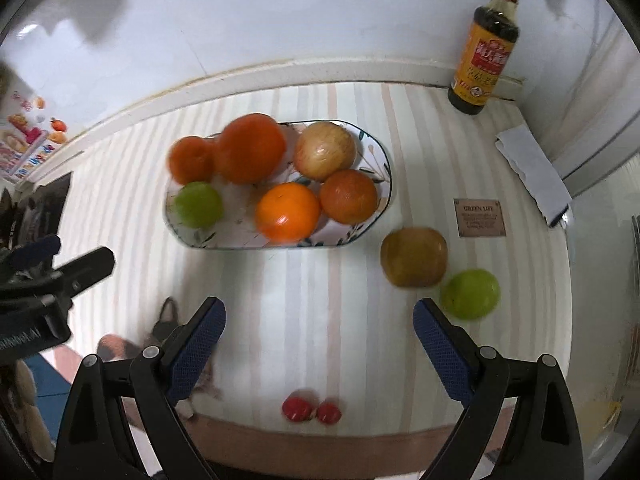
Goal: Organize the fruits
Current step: 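Grasp the green apple with the right tool while the left tool reaches toward the brown apple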
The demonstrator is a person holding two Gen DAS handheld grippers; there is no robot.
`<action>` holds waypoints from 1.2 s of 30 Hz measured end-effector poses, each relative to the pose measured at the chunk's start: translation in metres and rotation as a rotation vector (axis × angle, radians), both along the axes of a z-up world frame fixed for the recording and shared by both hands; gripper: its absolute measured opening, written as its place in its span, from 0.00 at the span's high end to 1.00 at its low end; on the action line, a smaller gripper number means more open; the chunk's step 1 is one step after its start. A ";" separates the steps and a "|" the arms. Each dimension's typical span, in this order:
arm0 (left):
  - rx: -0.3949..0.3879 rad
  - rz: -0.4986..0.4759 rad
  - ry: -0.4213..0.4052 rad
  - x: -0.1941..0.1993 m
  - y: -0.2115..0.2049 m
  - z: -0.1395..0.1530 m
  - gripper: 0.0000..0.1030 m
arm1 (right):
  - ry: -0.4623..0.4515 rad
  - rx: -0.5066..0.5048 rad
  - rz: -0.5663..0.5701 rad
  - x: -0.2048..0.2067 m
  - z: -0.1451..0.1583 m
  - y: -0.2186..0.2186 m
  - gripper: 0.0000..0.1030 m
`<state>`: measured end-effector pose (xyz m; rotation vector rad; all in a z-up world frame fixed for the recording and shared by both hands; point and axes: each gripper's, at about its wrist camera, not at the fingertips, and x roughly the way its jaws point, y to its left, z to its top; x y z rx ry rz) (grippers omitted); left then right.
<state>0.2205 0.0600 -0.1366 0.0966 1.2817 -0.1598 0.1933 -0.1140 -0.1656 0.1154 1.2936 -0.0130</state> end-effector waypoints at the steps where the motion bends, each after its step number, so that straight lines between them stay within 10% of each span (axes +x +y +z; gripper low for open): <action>1: -0.004 -0.001 -0.011 -0.009 0.001 0.005 0.05 | -0.010 -0.003 -0.003 -0.006 0.005 0.000 0.06; 15: -0.029 -0.030 -0.012 -0.073 -0.028 0.005 0.05 | -0.069 0.054 -0.105 -0.087 0.046 -0.051 0.06; 26: 0.054 -0.037 0.040 -0.043 -0.111 -0.034 0.05 | 0.095 0.241 -0.295 -0.042 -0.058 -0.177 0.12; 36: 0.117 -0.025 0.100 -0.012 -0.171 -0.070 0.05 | 0.182 0.271 -0.225 0.006 -0.120 -0.190 0.29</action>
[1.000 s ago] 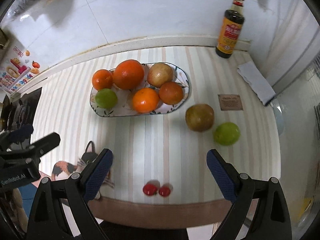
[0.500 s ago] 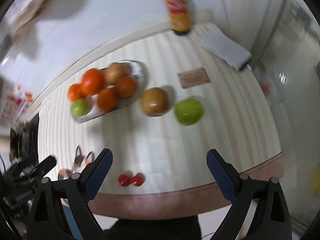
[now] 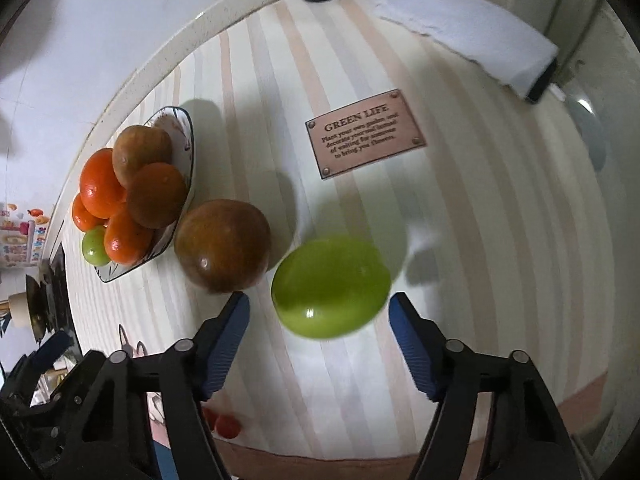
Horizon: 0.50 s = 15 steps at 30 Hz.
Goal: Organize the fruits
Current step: 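Grasp the green apple with the right tool while the left tool reaches toward the brown apple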
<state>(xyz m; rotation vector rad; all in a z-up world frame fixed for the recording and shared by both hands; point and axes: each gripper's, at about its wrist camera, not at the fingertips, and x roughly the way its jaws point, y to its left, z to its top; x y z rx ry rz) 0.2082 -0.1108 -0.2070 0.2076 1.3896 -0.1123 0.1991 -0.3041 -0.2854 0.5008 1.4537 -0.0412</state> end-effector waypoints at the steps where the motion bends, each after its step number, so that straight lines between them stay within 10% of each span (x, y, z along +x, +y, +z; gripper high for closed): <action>1: 0.001 -0.001 0.005 0.003 -0.005 -0.002 0.05 | -0.004 -0.010 0.013 0.002 -0.002 0.000 0.29; 15: -0.141 0.009 0.171 0.056 -0.074 -0.042 0.05 | -0.001 -0.006 -0.015 -0.010 -0.003 -0.062 0.38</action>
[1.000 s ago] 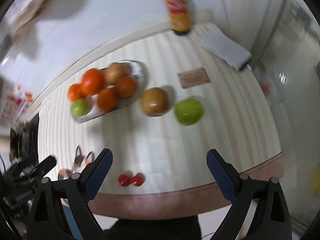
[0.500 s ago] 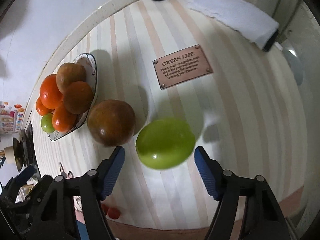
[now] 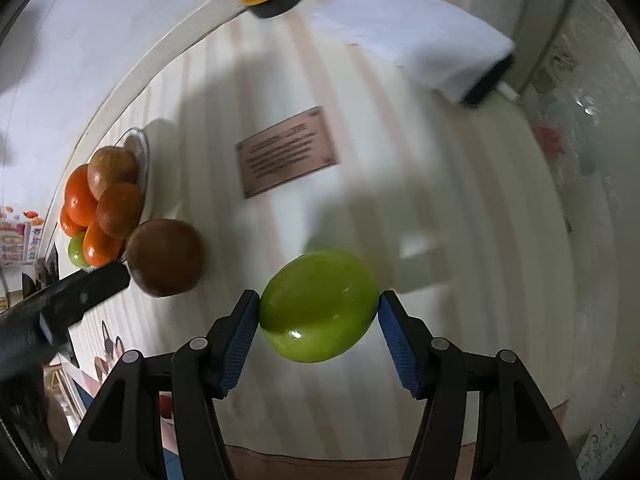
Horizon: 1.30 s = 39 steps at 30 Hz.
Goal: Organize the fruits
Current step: 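Grasp the green apple with the right tool while the left tool reaches toward the brown apple, then hold the green apple in the right tool while the left tool grasps the brown apple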
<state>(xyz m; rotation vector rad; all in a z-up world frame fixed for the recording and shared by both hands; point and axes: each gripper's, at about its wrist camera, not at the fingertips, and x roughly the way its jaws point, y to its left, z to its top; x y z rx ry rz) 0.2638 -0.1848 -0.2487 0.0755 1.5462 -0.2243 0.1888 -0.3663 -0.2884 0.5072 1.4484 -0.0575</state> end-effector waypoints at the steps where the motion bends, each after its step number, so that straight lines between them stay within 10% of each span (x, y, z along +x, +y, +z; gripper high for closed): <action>1: -0.021 0.004 0.031 0.005 -0.006 -0.006 0.05 | 0.002 -0.002 -0.004 -0.001 -0.001 -0.004 0.38; 9: -0.013 -0.044 0.095 0.024 -0.040 -0.034 0.05 | 0.016 0.019 -0.025 0.003 -0.005 -0.016 0.38; 17: 0.079 -0.152 0.003 0.019 -0.052 -0.031 0.47 | 0.024 0.016 -0.017 0.000 -0.001 -0.021 0.37; 39: -0.004 -0.232 0.147 0.013 -0.034 -0.053 0.39 | 0.090 0.043 0.006 0.010 -0.015 -0.007 0.36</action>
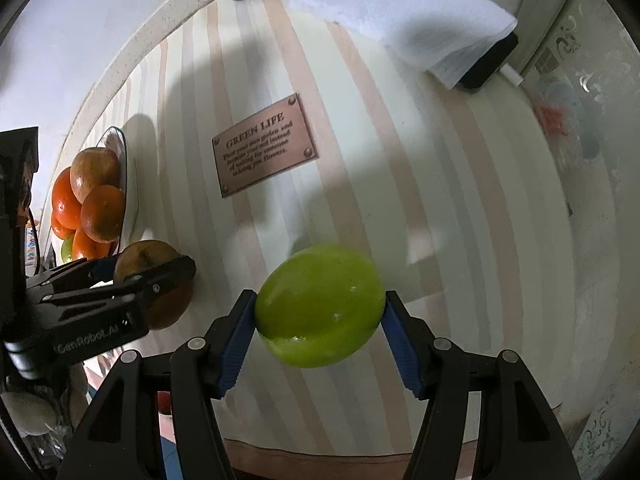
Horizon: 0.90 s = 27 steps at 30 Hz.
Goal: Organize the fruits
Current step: 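Hold the green apple in the right tool while the left tool grasps the brown apple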
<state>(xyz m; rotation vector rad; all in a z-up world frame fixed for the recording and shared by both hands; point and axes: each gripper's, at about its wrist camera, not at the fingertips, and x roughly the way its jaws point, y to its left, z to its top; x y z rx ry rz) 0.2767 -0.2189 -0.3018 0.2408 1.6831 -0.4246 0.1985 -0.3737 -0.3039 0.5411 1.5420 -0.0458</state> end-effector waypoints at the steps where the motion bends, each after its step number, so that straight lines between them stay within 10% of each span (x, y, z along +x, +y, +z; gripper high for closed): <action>1: -0.004 0.005 -0.002 -0.001 0.003 0.001 0.40 | 0.000 0.003 0.002 0.000 -0.001 0.001 0.36; 16: -0.093 0.017 0.050 -0.061 0.016 -0.003 0.38 | -0.031 -0.012 0.059 -0.008 0.002 0.028 0.37; 27: -0.050 0.003 -0.065 -0.081 0.009 0.015 0.43 | -0.120 0.013 -0.056 0.005 0.025 -0.001 0.27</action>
